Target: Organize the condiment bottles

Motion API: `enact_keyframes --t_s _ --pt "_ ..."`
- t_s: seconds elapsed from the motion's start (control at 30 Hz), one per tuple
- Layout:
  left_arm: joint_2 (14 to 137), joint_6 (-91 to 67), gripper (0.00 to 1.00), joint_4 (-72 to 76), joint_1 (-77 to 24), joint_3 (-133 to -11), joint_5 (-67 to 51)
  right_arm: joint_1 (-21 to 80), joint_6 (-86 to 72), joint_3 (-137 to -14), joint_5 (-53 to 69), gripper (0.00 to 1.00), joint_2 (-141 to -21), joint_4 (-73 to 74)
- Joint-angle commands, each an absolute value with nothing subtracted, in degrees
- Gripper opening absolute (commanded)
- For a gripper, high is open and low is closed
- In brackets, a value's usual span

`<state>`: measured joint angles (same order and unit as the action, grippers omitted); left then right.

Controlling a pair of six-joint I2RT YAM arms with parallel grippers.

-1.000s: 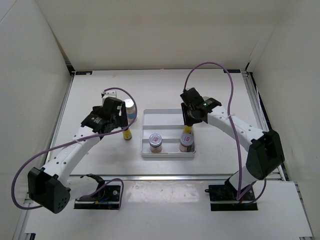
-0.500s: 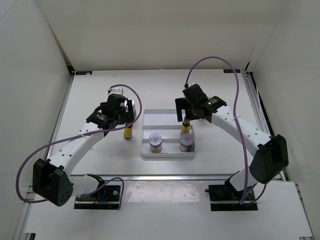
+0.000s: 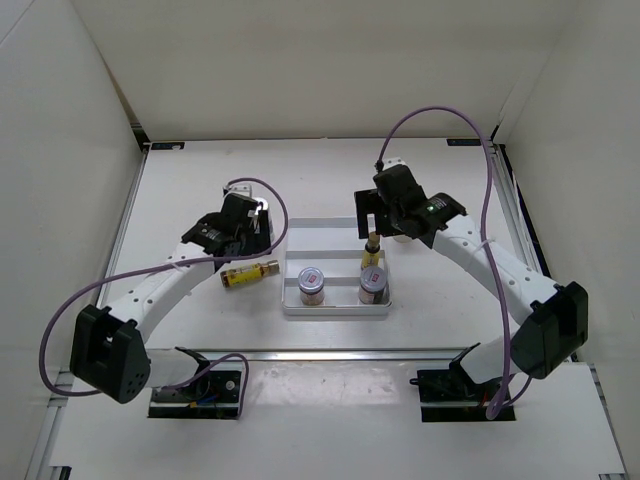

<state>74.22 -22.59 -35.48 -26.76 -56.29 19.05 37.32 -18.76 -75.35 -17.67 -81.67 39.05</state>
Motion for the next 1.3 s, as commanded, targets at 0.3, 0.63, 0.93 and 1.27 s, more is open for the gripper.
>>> enact_keyframes --t_s 0.3,0.63,0.93,1.27 --pt "71.72 -9.09 1.0 -37.88 -27.94 -54.5 14.94 37.62 -17.84 -76.38 -18.54 1.0 -78.57 38.67" --pt "84.18 10.8 0.92 -31.9 -30.85 -55.28 5.2 37.62 -17.23 -75.32 -16.08 1.0 -78.57 38.14" --pt "95.27 16.35 0.91 -31.99 -28.92 -58.79 0.27 37.62 -16.7 -73.66 -14.94 1.0 -76.9 38.14" --pt "97.82 16.87 0.49 -31.99 -28.39 -59.94 -1.24 35.34 -16.7 -73.65 -14.94 1.0 -76.38 38.14"
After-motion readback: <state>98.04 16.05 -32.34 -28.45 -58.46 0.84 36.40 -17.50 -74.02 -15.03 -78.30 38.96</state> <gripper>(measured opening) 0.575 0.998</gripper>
